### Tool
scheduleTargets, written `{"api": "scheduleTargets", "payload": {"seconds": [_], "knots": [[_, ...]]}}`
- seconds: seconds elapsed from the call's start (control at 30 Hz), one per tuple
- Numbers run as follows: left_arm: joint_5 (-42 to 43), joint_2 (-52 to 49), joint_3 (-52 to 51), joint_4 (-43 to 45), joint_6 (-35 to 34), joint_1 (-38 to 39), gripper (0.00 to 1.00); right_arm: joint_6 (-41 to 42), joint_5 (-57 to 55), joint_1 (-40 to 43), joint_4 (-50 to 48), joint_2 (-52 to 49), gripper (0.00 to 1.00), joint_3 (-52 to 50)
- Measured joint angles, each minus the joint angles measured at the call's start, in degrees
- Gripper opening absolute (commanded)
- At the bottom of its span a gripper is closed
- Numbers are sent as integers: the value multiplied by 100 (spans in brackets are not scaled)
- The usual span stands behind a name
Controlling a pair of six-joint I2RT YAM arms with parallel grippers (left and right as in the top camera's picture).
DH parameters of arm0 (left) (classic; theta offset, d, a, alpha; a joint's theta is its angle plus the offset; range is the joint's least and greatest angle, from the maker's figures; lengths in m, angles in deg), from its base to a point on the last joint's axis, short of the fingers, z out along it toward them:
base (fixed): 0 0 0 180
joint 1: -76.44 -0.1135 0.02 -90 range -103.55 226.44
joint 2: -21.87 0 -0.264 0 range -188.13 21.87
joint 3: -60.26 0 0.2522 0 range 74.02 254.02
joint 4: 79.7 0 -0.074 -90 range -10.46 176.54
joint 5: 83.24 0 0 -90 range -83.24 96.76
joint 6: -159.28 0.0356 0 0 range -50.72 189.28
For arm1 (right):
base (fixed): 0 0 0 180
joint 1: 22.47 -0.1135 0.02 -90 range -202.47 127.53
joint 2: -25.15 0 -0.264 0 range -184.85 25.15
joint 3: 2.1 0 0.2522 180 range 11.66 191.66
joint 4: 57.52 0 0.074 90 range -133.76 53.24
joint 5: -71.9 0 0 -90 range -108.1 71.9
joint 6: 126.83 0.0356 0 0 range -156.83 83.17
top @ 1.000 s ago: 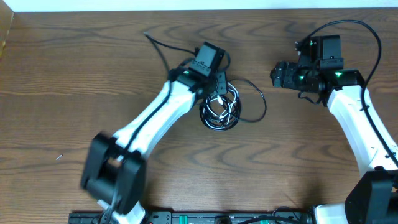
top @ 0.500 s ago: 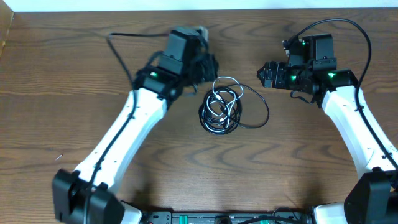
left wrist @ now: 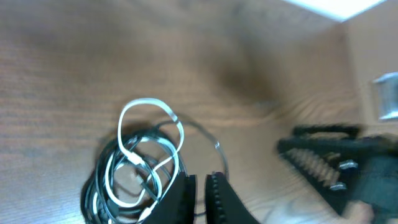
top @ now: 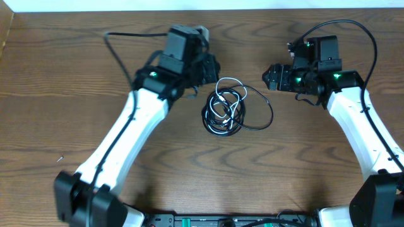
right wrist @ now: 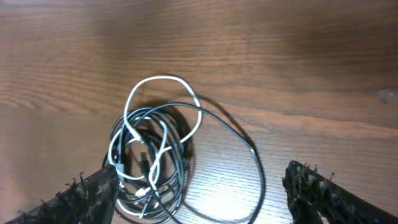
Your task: Untangle cables
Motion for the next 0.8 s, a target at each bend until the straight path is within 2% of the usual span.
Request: {"api": "scheduleTargets", "payload": {"seconds": [0.13, 0.23, 0.8], "knots": [[0, -562, -2, -50, 120, 258, 38, 24, -81, 177, 83, 0, 83, 0], [4, -975, -2, -46, 238, 470, 45, 35, -127, 334, 149, -2, 83, 0], [-44, -2413, -4, 2, 415, 822, 45, 35, -164, 516, 262, -2, 86, 0]]}}
